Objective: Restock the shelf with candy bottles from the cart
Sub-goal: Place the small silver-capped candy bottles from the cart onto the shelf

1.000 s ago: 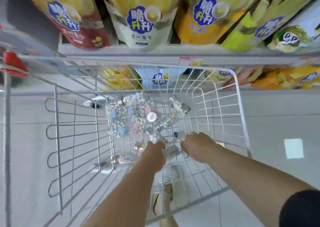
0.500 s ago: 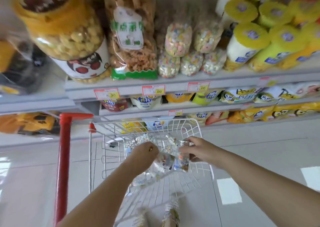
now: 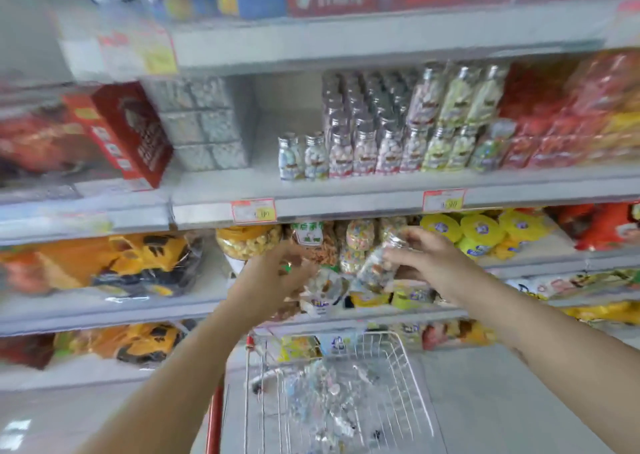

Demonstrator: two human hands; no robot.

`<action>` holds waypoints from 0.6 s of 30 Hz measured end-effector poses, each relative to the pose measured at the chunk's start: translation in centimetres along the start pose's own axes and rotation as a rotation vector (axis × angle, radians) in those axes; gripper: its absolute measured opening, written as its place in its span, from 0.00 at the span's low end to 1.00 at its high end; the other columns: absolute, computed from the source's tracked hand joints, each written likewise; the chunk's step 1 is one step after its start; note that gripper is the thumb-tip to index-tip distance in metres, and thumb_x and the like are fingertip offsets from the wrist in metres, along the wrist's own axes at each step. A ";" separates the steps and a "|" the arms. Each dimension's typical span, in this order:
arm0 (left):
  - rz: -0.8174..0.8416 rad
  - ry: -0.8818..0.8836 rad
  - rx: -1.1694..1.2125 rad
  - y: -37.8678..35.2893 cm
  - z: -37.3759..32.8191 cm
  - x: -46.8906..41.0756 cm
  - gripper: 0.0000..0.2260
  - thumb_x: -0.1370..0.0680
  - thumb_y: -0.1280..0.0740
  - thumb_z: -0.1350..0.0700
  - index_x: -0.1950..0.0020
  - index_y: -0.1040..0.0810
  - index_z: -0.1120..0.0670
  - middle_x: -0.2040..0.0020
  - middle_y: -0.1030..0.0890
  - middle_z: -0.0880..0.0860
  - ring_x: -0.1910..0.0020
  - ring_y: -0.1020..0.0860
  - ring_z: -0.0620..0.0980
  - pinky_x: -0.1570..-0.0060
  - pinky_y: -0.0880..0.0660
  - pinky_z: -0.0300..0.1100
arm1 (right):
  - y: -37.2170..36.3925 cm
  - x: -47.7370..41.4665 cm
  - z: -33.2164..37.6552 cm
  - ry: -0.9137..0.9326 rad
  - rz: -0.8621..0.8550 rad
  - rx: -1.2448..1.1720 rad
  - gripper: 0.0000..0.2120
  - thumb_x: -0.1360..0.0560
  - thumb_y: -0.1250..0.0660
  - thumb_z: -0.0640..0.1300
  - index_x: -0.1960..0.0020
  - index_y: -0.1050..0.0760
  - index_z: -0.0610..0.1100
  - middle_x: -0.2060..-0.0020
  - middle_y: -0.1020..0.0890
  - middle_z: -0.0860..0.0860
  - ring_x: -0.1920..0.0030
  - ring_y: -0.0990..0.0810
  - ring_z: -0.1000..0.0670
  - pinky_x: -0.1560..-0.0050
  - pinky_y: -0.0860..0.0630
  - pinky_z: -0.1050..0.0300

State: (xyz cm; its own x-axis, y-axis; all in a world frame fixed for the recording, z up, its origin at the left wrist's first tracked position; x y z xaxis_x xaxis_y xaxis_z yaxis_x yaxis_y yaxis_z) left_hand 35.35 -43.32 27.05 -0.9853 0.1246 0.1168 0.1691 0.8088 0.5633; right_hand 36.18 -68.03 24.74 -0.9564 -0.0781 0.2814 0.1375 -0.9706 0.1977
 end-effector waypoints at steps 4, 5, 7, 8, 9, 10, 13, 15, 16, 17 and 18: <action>-0.116 -0.053 0.161 6.0 -3.1 -0.7 0.06 0.23 0.29 0.52 0.46 0.20 0.49 0.55 0.19 0.50 0.66 0.18 0.49 0.59 0.18 0.41 | 0.2 -0.8 7.1 0.166 -0.090 -0.049 0.13 0.29 0.24 0.48 0.46 0.20 0.49 0.54 0.14 0.49 0.54 0.15 0.48 0.46 0.21 0.45; -0.160 -0.060 0.212 7.4 -3.5 -0.9 0.06 0.23 0.29 0.52 0.47 0.20 0.49 0.56 0.18 0.51 0.65 0.17 0.53 0.54 0.17 0.50 | 0.2 -1.1 8.4 0.189 -0.125 -0.071 0.12 0.28 0.25 0.46 0.46 0.22 0.50 0.55 0.14 0.49 0.55 0.16 0.48 0.49 0.21 0.47; -0.269 -0.101 0.288 10.4 -4.2 -1.5 0.05 0.23 0.29 0.52 0.48 0.20 0.47 0.60 0.18 0.48 0.65 0.17 0.53 0.51 0.20 0.61 | 0.0 -1.6 11.1 0.243 -0.174 -0.156 0.13 0.26 0.27 0.41 0.44 0.24 0.48 0.57 0.15 0.48 0.55 0.16 0.47 0.51 0.21 0.50; -0.324 -0.124 0.309 11.9 -4.5 -1.8 0.05 0.23 0.29 0.52 0.48 0.21 0.47 0.61 0.18 0.45 0.65 0.17 0.50 0.50 0.19 0.60 | -0.1 -1.9 12.3 0.265 -0.199 -0.191 0.13 0.26 0.28 0.39 0.42 0.24 0.46 0.57 0.14 0.48 0.55 0.16 0.47 0.50 0.20 0.50; -0.373 -0.143 0.316 13.2 -4.8 -2.1 0.06 0.23 0.29 0.51 0.47 0.22 0.47 0.61 0.18 0.44 0.64 0.17 0.47 0.50 0.19 0.59 | -0.3 -2.2 13.4 0.289 -0.223 -0.199 0.14 0.26 0.28 0.39 0.42 0.24 0.46 0.56 0.14 0.49 0.54 0.15 0.47 0.49 0.19 0.50; -0.415 -0.161 0.307 14.2 -5.3 -2.4 0.07 0.23 0.29 0.51 0.47 0.22 0.47 0.59 0.18 0.45 0.63 0.17 0.47 0.51 0.19 0.57 | -0.4 -2.7 14.3 0.315 -0.247 -0.209 0.14 0.26 0.27 0.39 0.41 0.24 0.46 0.54 0.14 0.49 0.53 0.15 0.47 0.47 0.19 0.49; -0.495 -0.215 0.190 15.8 -6.5 -4.1 0.08 0.23 0.29 0.50 0.46 0.24 0.44 0.53 0.18 0.49 0.58 0.17 0.49 0.62 0.21 0.49 | -0.4 -4.4 16.4 0.376 -0.357 -0.179 0.15 0.27 0.26 0.44 0.42 0.24 0.51 0.50 0.15 0.51 0.52 0.15 0.49 0.45 0.19 0.46; -0.519 -0.269 0.077 16.0 -7.4 -6.0 0.10 0.23 0.29 0.51 0.43 0.23 0.45 0.48 0.21 0.50 0.56 0.19 0.45 0.64 0.27 0.37 | -0.3 -5.9 17.2 0.377 -0.435 -0.163 0.16 0.27 0.25 0.46 0.41 0.25 0.51 0.48 0.16 0.51 0.51 0.15 0.49 0.46 0.18 0.47; -0.517 -0.294 0.026 15.9 -7.9 -7.1 0.10 0.23 0.29 0.52 0.42 0.23 0.47 0.46 0.23 0.50 0.55 0.20 0.45 0.62 0.28 0.36 | -0.3 -6.6 17.5 0.380 -0.467 -0.153 0.16 0.27 0.25 0.46 0.42 0.25 0.51 0.48 0.17 0.50 0.51 0.16 0.48 0.46 0.18 0.46; -0.508 -0.314 -0.018 15.7 -8.3 -8.0 0.10 0.22 0.30 0.53 0.42 0.22 0.48 0.45 0.25 0.50 0.54 0.20 0.47 0.60 0.27 0.38 | -0.3 -7.2 17.9 0.388 -0.494 -0.119 0.15 0.27 0.25 0.46 0.42 0.24 0.50 0.49 0.17 0.50 0.51 0.16 0.47 0.46 0.19 0.45; -0.488 -0.324 -0.053 15.4 -8.7 -8.7 0.09 0.22 0.31 0.55 0.41 0.23 0.49 0.44 0.27 0.50 0.54 0.21 0.48 0.57 0.27 0.40 | -0.4 -7.9 18.3 0.400 -0.517 -0.072 0.14 0.27 0.25 0.47 0.44 0.24 0.48 0.51 0.18 0.50 0.51 0.17 0.48 0.46 0.19 0.47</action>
State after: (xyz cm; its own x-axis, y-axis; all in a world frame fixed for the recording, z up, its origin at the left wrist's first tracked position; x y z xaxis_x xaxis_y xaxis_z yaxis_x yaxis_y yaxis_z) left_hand 46.78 -36.94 41.78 -0.9053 -0.0793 -0.4174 -0.3134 0.7878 0.5302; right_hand 48.37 -62.89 39.67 -0.9185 0.3369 -0.2069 -0.3696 -0.9175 0.1468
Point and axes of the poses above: each hand's wrist, its own x-axis away from the middle knuckle, its own y-axis out of the back of the hand, z = x × y, the point moved 9 cm from there along -x, towards the middle knuckle
